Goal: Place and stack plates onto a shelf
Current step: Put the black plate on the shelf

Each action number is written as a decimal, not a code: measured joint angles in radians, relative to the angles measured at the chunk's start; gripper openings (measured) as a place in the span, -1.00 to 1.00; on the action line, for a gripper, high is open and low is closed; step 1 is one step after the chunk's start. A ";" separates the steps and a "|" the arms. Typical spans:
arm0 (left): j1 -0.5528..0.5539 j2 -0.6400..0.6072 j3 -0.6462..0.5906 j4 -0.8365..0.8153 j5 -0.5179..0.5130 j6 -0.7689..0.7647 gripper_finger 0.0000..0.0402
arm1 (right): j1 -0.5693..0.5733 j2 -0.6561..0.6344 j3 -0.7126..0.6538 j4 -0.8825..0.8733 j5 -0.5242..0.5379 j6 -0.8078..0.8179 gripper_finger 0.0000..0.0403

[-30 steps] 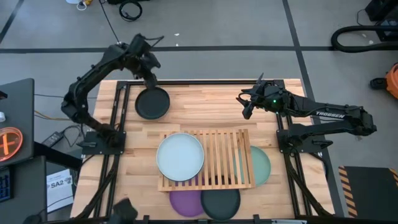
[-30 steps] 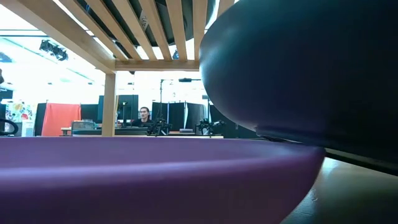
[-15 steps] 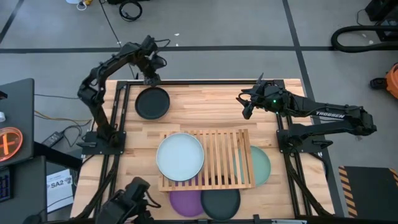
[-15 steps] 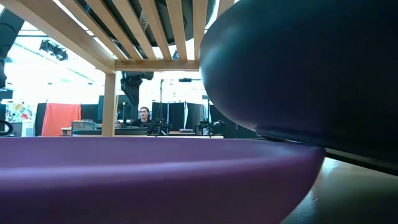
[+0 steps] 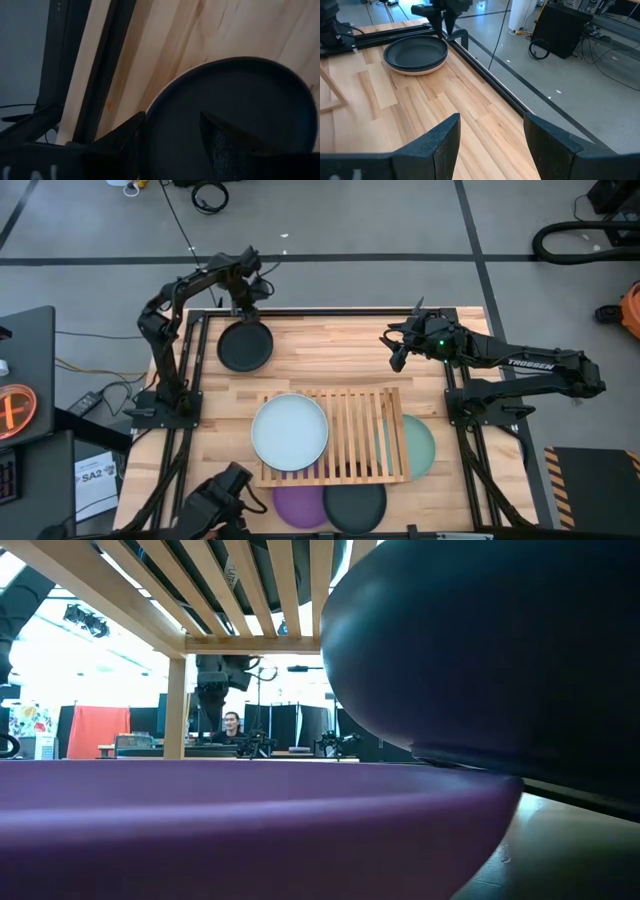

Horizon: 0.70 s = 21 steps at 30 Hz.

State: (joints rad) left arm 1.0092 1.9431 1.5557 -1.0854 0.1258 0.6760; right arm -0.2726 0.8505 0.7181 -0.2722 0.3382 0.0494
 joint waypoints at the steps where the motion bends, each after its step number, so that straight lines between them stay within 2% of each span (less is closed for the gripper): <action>1: -0.003 0.002 -0.007 0.006 -0.003 0.003 -0.04 | 0.000 0.000 0.000 0.000 0.000 0.000 0.10; 14: -0.043 0.006 -0.093 0.101 -0.156 0.043 -0.04 | 0.000 0.000 0.000 0.000 0.000 0.000 0.10; 21: -0.043 0.011 -0.093 0.134 -0.167 0.039 -0.10 | 0.000 0.000 0.000 0.000 0.000 0.000 0.10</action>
State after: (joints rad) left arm 0.9665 1.9543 1.4624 -0.9511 -0.0410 0.7149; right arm -0.2726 0.8505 0.7181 -0.2722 0.3382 0.0498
